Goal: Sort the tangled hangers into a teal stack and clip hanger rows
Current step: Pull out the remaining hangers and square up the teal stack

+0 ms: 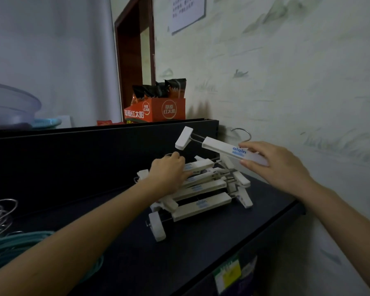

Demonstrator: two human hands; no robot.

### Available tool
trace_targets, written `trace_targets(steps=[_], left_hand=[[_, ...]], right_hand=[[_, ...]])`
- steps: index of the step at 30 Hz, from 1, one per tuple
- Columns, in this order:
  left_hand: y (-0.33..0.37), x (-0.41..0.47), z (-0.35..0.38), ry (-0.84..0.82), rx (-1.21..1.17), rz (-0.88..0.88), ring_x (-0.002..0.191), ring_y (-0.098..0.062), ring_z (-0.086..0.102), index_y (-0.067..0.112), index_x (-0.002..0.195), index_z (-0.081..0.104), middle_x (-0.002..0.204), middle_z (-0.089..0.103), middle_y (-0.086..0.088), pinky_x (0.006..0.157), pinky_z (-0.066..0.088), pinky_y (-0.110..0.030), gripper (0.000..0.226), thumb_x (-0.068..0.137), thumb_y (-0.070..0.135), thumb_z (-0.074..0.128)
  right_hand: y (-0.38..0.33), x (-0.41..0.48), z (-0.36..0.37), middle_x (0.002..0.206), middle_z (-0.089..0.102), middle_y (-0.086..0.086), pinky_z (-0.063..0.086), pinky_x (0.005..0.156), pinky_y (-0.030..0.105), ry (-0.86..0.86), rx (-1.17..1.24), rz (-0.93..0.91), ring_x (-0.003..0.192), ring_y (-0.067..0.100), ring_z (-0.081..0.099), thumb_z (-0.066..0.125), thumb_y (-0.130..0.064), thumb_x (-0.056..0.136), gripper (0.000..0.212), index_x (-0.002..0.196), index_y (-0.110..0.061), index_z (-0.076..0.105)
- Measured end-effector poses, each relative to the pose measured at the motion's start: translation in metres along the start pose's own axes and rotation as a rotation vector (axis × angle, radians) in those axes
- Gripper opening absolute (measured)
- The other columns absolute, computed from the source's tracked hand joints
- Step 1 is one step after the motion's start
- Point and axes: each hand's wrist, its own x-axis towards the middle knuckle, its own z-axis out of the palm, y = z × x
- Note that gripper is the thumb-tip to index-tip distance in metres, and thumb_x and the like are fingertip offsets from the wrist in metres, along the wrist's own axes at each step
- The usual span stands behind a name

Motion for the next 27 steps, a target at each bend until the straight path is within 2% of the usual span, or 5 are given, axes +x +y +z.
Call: trace_targets(steps=[12, 17, 20, 24, 27], left_hand=[[0.004, 0.015, 0.011, -0.142, 0.099, -0.112, 0.091, -0.022, 0.056, 0.014, 0.104, 0.057, 0.103, 0.056, -0.003, 0.065, 0.036, -0.032, 0.051, 0.091, 0.056, 0.031], [-0.007, -0.009, -0.005, -0.145, 0.079, -0.151, 0.089, -0.017, 0.056, 0.016, 0.102, 0.060, 0.101, 0.059, 0.001, 0.069, 0.042, -0.030, 0.050, 0.089, 0.058, 0.034], [-0.015, -0.035, -0.028, -0.066, -0.005, -0.197, 0.095, -0.011, 0.056, 0.023, 0.110, 0.060, 0.108, 0.059, 0.008, 0.078, 0.049, -0.031, 0.045, 0.088, 0.056, 0.038], [-0.030, -0.067, -0.050, 0.117, -0.011, -0.271, 0.086, -0.006, 0.055, 0.028, 0.106, 0.061, 0.104, 0.059, 0.013, 0.066, 0.045, -0.024, 0.033, 0.087, 0.050, 0.046], [-0.045, -0.085, -0.054, 0.194, 0.029, -0.366, 0.084, -0.008, 0.056, 0.027, 0.101, 0.062, 0.100, 0.059, 0.013, 0.065, 0.045, -0.026, 0.027, 0.086, 0.046, 0.050]], right_hand=[[0.032, 0.071, 0.038, 0.123, 0.059, -0.011, 0.049, 0.082, 0.039, -0.161, 0.077, -0.253, 0.102, 0.014, 0.056, 0.056, -0.041, 0.087, 0.040, 0.126, -0.037, 0.051], [0.022, 0.089, 0.063, 0.122, 0.058, -0.012, 0.045, 0.077, 0.028, -0.244, 0.130, -0.344, 0.098, 0.006, 0.053, 0.054, -0.042, 0.088, 0.041, 0.128, -0.034, 0.049], [0.013, 0.094, 0.077, 0.119, 0.061, -0.012, 0.051, 0.081, 0.035, -0.286, 0.179, -0.362, 0.099, 0.010, 0.057, 0.051, -0.047, 0.088, 0.038, 0.125, -0.038, 0.050], [-0.004, 0.095, 0.095, 0.113, 0.063, -0.007, 0.052, 0.078, 0.037, -0.332, 0.155, -0.384, 0.095, 0.014, 0.060, 0.051, -0.046, 0.089, 0.036, 0.124, -0.035, 0.052], [-0.015, 0.091, 0.107, 0.115, 0.061, -0.005, 0.049, 0.079, 0.033, -0.349, 0.079, -0.441, 0.100, 0.016, 0.057, 0.049, -0.044, 0.091, 0.037, 0.124, -0.030, 0.052]])
